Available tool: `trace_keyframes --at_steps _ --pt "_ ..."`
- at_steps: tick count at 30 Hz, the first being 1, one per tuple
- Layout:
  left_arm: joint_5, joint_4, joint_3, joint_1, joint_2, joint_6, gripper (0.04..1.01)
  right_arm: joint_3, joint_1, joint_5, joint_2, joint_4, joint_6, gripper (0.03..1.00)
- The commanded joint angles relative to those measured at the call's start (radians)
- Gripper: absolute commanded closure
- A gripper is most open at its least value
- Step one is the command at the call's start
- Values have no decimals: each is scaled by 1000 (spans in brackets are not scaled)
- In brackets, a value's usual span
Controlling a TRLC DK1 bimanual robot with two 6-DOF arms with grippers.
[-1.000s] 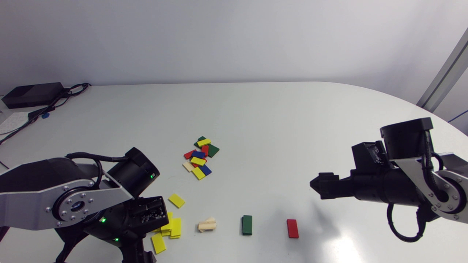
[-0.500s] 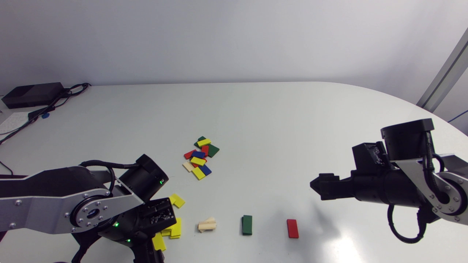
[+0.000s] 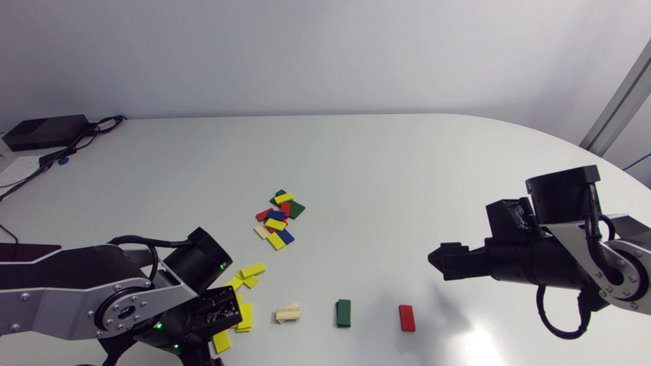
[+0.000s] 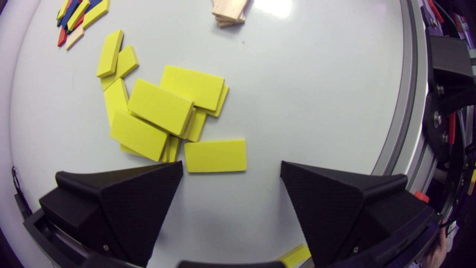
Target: Take domino bricks one by one from the mixed stack on the table and place each onto the existing stack of the same color.
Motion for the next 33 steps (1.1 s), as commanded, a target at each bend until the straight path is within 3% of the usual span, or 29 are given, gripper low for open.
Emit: trace_keyframes --at_steps 1,12,15,25,29,33 --pt "-6 19 -23 -9 3 -30 105 -32 5 -1 2 4 1 62" --pt "-6 56 -26 -30 69 -33 123 -34 2 -1 -4 4 0 62" --pt "-6 60 -28 -25 78 -32 179 -34 2 -1 -4 2 -2 62" --pt "0 76 -40 24 112 -1 208 -34 1 -1 -5 4 -2 62" --pt "0 71 -49 24 101 2 323 -34 1 -1 -5 4 -2 62" --pt "0 70 -61 22 93 7 357 -34 -1 -1 -7 4 -3 62"
